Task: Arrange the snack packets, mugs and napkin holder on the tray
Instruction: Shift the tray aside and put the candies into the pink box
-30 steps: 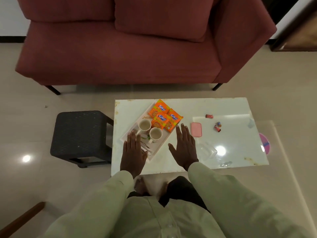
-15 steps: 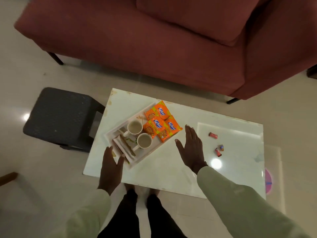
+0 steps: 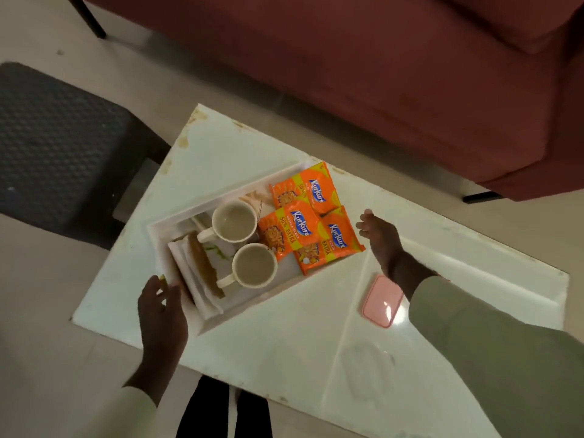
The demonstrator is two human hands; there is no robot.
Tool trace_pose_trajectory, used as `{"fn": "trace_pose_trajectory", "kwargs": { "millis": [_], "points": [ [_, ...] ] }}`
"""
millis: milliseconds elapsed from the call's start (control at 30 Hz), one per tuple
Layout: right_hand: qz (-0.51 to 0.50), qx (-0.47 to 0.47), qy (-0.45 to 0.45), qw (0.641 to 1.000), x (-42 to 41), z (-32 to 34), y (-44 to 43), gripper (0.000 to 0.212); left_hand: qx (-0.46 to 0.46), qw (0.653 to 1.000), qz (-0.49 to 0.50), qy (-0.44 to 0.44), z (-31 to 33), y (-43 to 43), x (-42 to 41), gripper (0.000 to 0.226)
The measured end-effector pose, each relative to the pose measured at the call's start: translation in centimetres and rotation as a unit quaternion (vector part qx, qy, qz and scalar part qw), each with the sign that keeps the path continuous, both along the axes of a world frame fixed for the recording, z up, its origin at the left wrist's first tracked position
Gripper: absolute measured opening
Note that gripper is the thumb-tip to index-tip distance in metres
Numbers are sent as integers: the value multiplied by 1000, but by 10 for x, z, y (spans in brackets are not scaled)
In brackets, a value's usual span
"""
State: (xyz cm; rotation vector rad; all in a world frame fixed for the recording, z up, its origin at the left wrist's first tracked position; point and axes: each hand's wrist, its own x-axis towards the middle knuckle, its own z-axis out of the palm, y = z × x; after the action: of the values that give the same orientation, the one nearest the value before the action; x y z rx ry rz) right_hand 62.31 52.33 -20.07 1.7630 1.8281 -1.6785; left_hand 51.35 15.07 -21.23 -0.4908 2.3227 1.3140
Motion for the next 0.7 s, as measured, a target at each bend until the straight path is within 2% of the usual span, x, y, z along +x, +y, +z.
{"fn": "trace_pose_trajectory", "kwargs": {
  "millis": [100, 167, 300, 433, 567, 700],
  "points": [
    [2, -68, -8, 998, -18, -21, 17, 55, -10, 999, 26, 29, -12, 9, -5, 39],
    [28, -89, -13, 996, -26, -34, 26, 50, 11, 997, 60, 41, -15, 15, -7, 33],
    [48, -105, -29, 993, -39, -46, 26, 41, 16, 989, 136, 49, -18, 11, -15, 37],
    [25, -131, -23, 991, -43, -47, 24, 41, -37, 995, 90, 12, -26, -7, -22, 35],
    [32, -141, -16, 989, -47, -47, 24, 48, 16, 996, 54, -64, -30, -11, -34, 36],
    [25, -128, -15, 991, -48, -46, 21, 48, 36, 994, 62, -77, -30, -15, -44, 31]
  ]
}}
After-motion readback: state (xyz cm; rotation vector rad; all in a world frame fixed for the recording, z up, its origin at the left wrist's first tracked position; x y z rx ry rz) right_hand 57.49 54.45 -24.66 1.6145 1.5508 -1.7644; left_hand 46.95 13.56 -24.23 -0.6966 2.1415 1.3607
